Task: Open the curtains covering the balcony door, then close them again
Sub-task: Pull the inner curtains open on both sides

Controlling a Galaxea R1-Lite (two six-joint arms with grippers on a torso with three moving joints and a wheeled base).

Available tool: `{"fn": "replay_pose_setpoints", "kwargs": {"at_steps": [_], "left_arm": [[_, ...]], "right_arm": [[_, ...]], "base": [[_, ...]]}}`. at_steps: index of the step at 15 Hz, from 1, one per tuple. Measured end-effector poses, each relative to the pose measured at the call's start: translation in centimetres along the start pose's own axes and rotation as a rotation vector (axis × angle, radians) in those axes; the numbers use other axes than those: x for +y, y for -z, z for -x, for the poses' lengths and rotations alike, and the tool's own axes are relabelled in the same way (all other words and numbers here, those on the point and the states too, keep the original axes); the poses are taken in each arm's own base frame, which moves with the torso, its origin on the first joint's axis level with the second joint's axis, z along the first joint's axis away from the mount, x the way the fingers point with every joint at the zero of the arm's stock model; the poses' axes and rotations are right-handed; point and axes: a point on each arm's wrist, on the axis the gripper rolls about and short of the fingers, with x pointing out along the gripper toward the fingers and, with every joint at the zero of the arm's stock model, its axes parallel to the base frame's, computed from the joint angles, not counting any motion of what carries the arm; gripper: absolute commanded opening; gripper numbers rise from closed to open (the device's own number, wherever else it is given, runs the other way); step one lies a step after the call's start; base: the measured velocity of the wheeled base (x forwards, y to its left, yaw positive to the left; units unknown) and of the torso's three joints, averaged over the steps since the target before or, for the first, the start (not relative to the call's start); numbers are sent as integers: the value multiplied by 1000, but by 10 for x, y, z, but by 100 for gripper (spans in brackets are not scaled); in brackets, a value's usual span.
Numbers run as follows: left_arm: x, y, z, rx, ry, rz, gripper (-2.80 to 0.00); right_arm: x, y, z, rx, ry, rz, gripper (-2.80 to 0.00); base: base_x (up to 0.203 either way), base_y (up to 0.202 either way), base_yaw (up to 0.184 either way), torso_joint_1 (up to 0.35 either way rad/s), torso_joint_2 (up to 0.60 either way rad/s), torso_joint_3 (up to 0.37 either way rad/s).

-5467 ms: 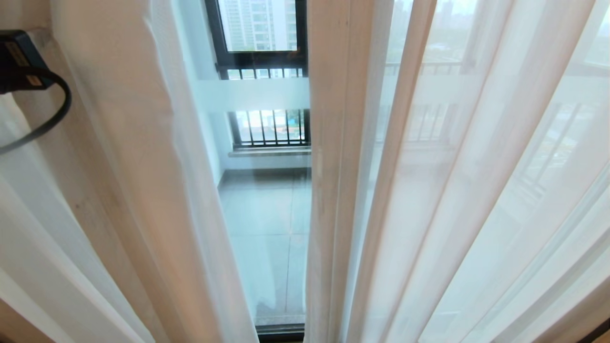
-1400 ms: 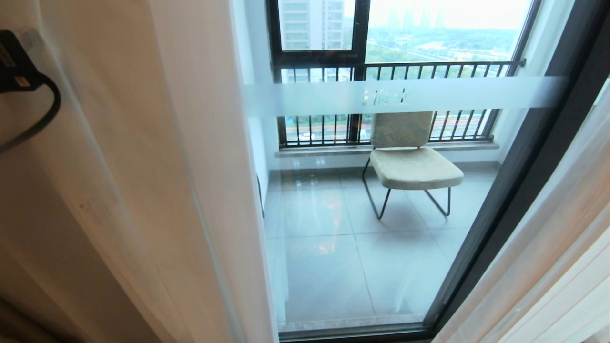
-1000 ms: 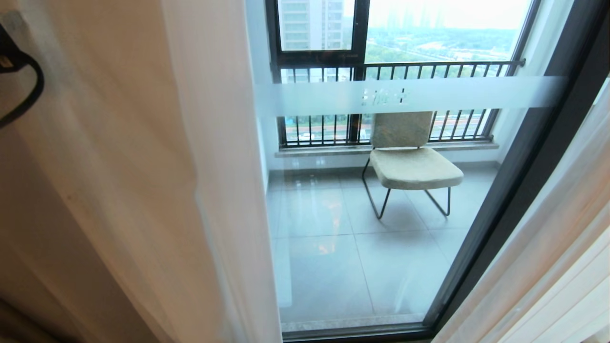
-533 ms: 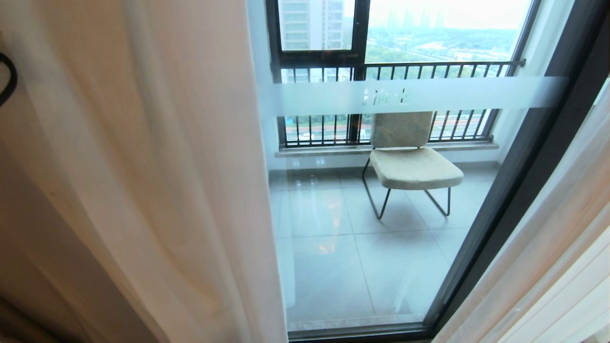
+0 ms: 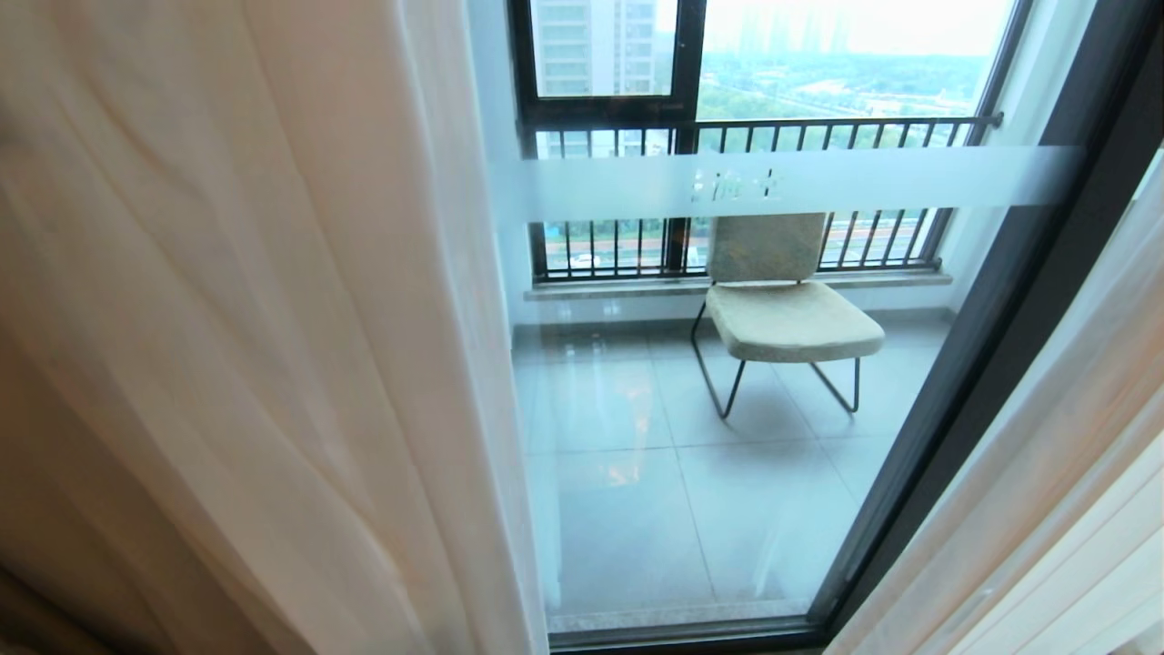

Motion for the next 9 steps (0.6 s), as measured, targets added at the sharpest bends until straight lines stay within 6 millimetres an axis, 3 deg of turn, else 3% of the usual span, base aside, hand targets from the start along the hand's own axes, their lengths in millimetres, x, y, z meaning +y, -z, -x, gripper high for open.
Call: {"fn": "replay_pose_setpoints", "kwargs": {"at_steps": [5, 9], "left_arm": [[19, 11, -2, 137, -74, 24, -280], [39, 4, -8, 182, -156, 58, -280]], "right_arm": [[0, 0, 0, 0, 0, 0, -280], [0, 0, 0, 0, 1, 0, -280]], "base": [[0, 0, 0, 0, 0, 0], [0, 0, 0, 0, 0, 0]]}}
